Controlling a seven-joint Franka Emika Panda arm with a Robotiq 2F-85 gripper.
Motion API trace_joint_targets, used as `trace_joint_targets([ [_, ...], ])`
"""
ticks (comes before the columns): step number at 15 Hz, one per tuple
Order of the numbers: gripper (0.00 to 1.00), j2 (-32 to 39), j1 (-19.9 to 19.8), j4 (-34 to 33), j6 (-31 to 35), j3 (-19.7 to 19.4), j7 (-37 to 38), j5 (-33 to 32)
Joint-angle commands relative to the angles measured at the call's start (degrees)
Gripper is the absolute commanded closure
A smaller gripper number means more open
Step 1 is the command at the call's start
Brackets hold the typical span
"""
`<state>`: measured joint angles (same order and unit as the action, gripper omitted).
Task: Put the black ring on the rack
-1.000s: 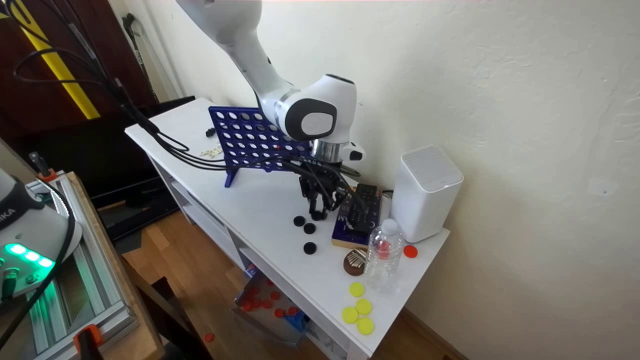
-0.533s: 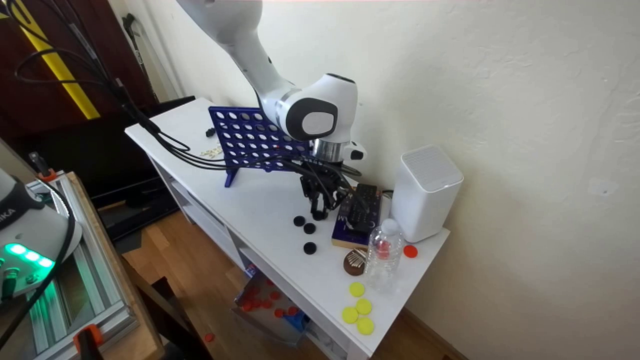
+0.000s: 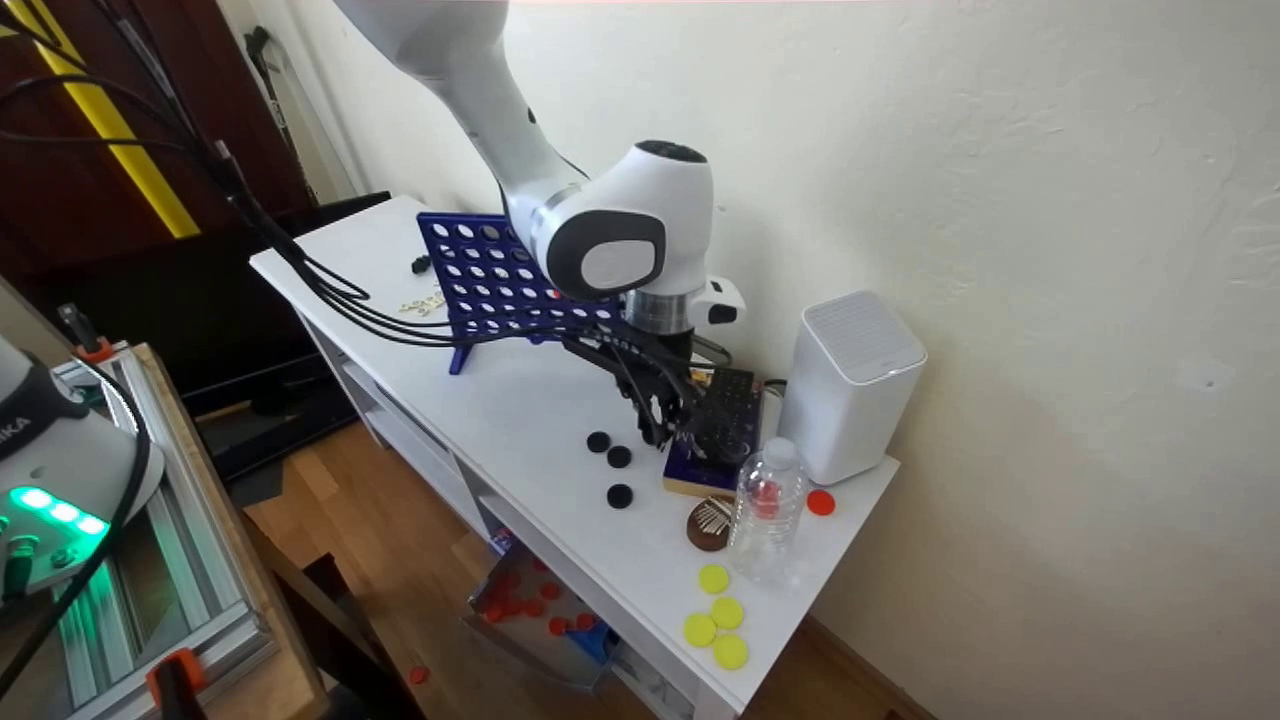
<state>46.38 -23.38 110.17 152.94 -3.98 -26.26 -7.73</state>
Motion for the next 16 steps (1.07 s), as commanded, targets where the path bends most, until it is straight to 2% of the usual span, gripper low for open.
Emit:
trace_joint_targets([
  [1, 0.90, -8.93, -5.57, 11.76, 8.02, 3.90, -4.59, 2.05],
  [5, 0.90, -15.78, -12.54, 21.13, 16.21, 10.59, -10.28, 3.46],
  [8, 0.90, -20.81, -20.99, 28.70, 23.08, 19.92, -15.79, 4.75],
  [13, 0.90, -21.68, -42.01, 33.97, 27.62, 42.54, -21.02, 4.92],
  [16, 0.90, -20.44, -53.68, 35.59, 27.39, 53.86, -22.40, 3.58],
])
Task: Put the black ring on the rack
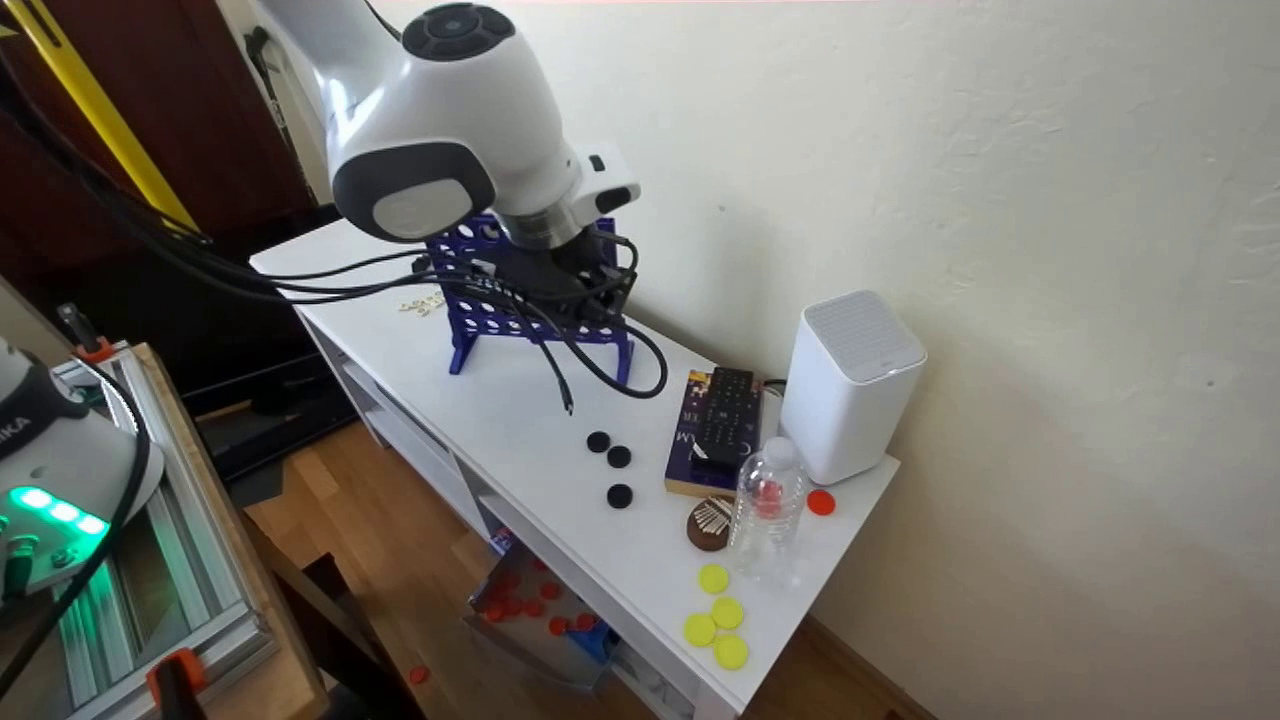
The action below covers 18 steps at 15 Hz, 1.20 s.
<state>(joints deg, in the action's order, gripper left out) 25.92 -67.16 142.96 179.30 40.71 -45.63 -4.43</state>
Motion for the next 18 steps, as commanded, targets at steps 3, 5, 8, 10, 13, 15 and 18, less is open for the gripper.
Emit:
trace_joint_targets([
  [3, 0.90, 1.13, -18.11, 3.90, 0.59, 16.46, -4.53, -0.54],
  [5, 0.90, 1.38, -22.33, 4.72, 0.28, 20.31, -5.08, -0.66],
  [8, 0.90, 2.98, -27.58, 5.01, -1.06, 25.41, -6.35, -1.08],
  [10, 0.90, 4.12, -29.96, 4.77, -2.10, 27.31, -3.68, -5.33],
  [13, 0.90, 5.80, -32.74, 4.26, -4.50, 30.26, -3.55, -7.51],
  [15, 0.90, 7.32, -34.69, 4.24, -5.79, 32.33, -4.03, -8.36],
  [18, 0.90, 9.69, -37.46, 4.19, -7.63, 35.16, -4.71, -9.27],
])
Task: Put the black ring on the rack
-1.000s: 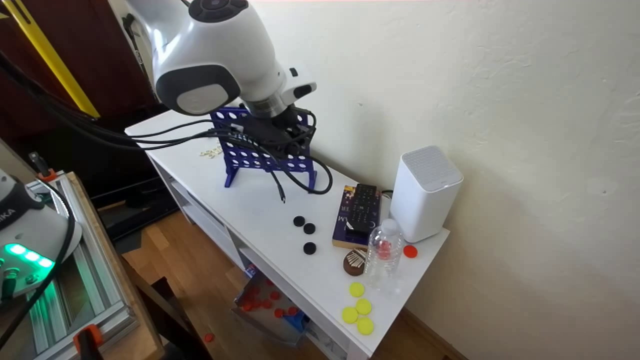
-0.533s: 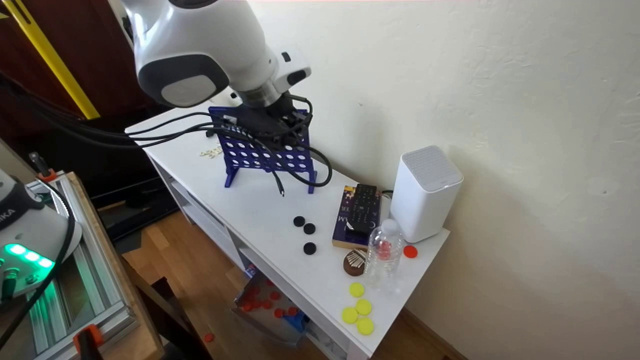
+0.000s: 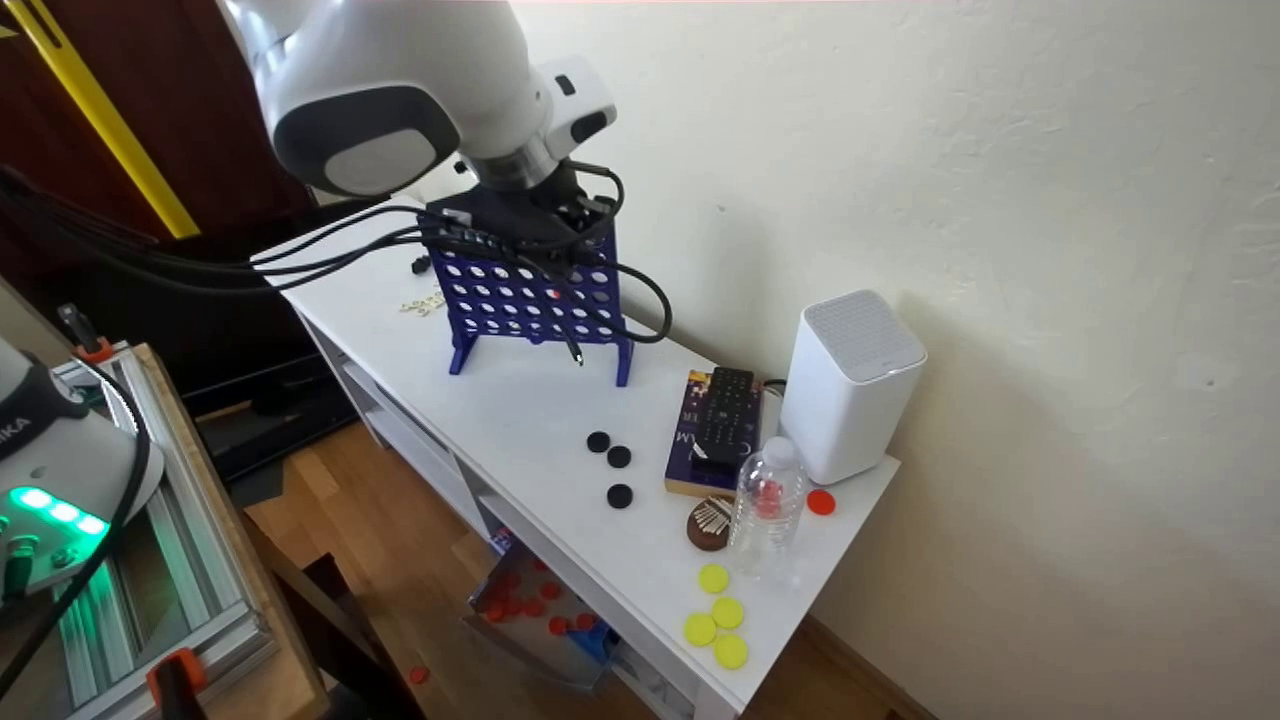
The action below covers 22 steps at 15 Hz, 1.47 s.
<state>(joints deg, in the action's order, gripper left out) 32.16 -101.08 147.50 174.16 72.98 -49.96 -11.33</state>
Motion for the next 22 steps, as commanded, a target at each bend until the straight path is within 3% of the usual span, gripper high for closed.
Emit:
trace_joint_targets([
  [1, 0.90, 4.14, -3.97, -0.51, -2.94, 3.39, -0.48, -2.53],
  [9, 0.90, 9.54, -6.61, -2.01, -5.21, 6.58, -0.55, -3.04],
  [22, 0.90, 12.69, -4.29, -5.84, -9.63, 6.05, -0.64, -2.01],
])
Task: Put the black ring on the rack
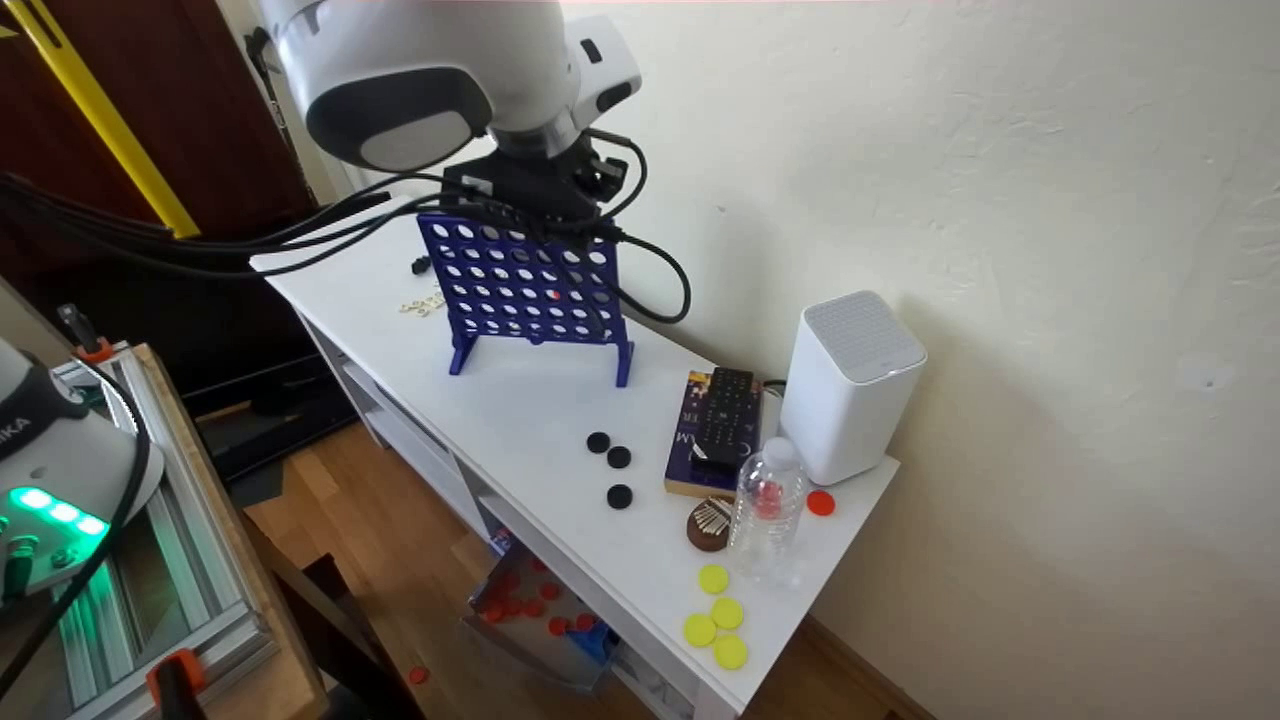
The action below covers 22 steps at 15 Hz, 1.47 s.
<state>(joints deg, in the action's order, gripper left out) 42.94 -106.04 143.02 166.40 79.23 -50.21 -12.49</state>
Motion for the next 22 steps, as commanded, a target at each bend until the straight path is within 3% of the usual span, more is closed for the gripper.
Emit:
trace_joint_targets([
  [1, 0.90, 1.95, 0.96, -1.48, -2.02, -0.36, -0.38, -0.80],
  [12, 0.90, 2.78, 4.40, -3.83, -2.33, -3.15, 0.79, 0.57],
  [13, 0.65, 1.57, 3.41, -2.32, -0.65, -2.66, 0.45, -0.27],
  [17, 0.65, 1.93, 3.83, -2.62, -0.73, -2.98, 0.63, -0.21],
  [18, 0.90, 1.93, 3.83, -2.62, -0.73, -2.98, 0.63, -0.20],
  [22, 0.90, 2.78, 3.31, -2.61, 0.02, -2.82, -0.07, -0.45],
])
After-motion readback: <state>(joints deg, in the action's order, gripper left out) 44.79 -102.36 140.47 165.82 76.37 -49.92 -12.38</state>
